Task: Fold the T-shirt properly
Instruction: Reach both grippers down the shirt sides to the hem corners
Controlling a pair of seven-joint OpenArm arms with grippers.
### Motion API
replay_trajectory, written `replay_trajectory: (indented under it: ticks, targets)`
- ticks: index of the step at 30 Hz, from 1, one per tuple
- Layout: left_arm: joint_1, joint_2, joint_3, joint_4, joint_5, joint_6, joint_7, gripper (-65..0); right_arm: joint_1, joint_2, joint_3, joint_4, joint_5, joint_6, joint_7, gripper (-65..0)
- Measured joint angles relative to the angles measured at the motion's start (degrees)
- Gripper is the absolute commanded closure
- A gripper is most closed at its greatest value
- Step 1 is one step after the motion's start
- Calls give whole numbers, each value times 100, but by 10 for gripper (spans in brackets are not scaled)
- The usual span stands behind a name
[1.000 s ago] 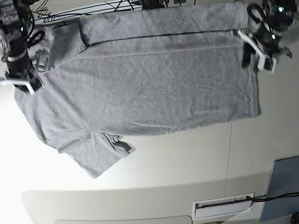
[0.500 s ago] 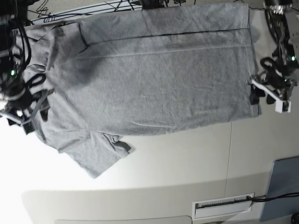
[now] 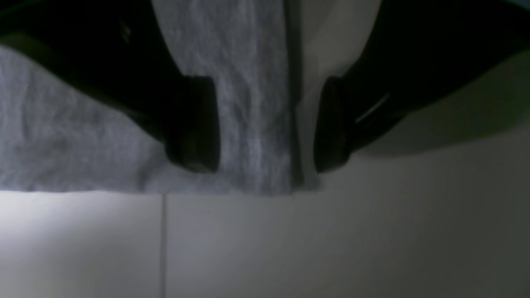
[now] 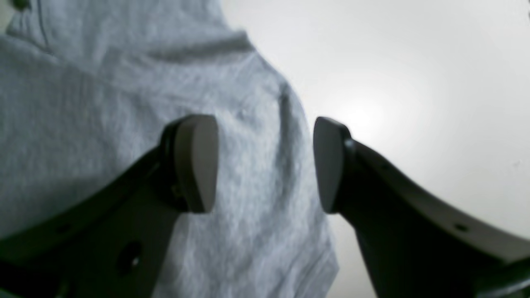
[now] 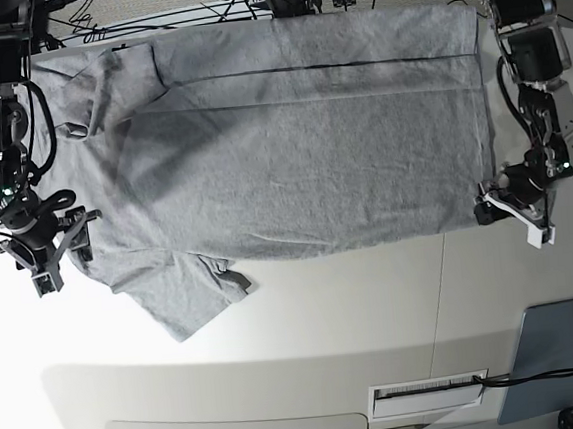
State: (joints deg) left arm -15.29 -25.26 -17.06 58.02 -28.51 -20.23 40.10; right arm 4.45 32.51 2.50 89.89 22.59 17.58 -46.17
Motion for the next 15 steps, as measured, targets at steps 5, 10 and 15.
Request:
replay_trajectory:
  ticks: [5,10,15]
  targets:
    - [-76,81,-4,-98,229,-63,39,-359,13,0,0,0,-20,-17,341,-354]
    - [-92,201,-33,-92,225,-352,153,-298,13,0,2,0,-20,-15,385,-354]
    - [-90,299,-24,-90,177,-275,168,-57,13,4,0,0,-323,-17,400,-354]
